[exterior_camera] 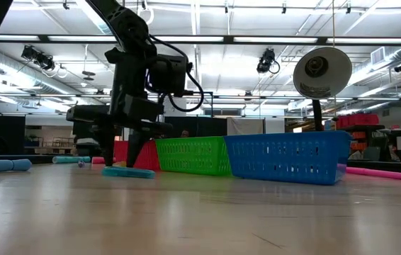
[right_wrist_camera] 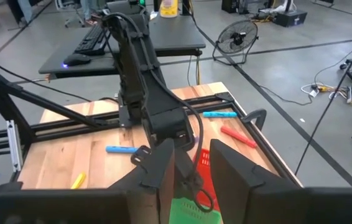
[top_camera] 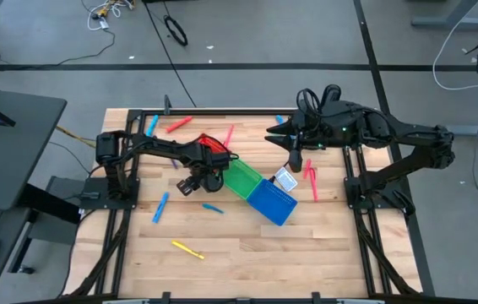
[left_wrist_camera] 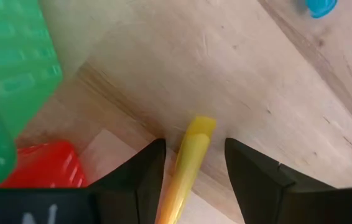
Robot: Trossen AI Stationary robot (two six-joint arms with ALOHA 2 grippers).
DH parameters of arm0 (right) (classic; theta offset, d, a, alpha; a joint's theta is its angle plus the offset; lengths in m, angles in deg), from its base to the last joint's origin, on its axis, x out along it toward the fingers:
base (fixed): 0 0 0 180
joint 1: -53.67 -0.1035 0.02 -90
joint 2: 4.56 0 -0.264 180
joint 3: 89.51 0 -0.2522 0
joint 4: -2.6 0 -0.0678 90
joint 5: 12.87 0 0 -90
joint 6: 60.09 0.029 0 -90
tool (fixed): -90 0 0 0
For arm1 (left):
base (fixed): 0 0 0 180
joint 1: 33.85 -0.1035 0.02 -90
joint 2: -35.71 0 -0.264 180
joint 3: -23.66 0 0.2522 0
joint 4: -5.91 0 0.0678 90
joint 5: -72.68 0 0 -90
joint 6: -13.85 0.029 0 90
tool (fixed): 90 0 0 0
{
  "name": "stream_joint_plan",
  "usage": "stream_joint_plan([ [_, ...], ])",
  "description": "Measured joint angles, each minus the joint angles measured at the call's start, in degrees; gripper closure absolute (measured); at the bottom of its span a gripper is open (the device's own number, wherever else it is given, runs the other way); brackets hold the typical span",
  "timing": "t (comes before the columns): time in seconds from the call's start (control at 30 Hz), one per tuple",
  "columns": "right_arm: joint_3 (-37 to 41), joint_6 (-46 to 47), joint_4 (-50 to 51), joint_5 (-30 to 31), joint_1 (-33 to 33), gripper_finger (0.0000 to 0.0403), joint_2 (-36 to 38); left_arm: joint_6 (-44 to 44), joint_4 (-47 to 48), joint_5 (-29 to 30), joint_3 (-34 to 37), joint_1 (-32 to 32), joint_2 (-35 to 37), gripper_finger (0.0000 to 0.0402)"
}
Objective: Pick & Place Markers
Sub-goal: Put the right yellow marker pen into the red bin
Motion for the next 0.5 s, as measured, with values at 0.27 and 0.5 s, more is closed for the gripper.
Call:
stream_joint_plan([
  [0.27,0.0,-0.4,-0.8,0.0,0.0,0.0301,0.0,-2.0,-0.4,0.0,0.0,0.6,-0.1,0.029],
  [0.5,0.0,0.3,-0.8,0.1,0.0,0.0301,0.0,-4.6,1.3,-0.5,0.0,1.9,0.4,0.0363],
])
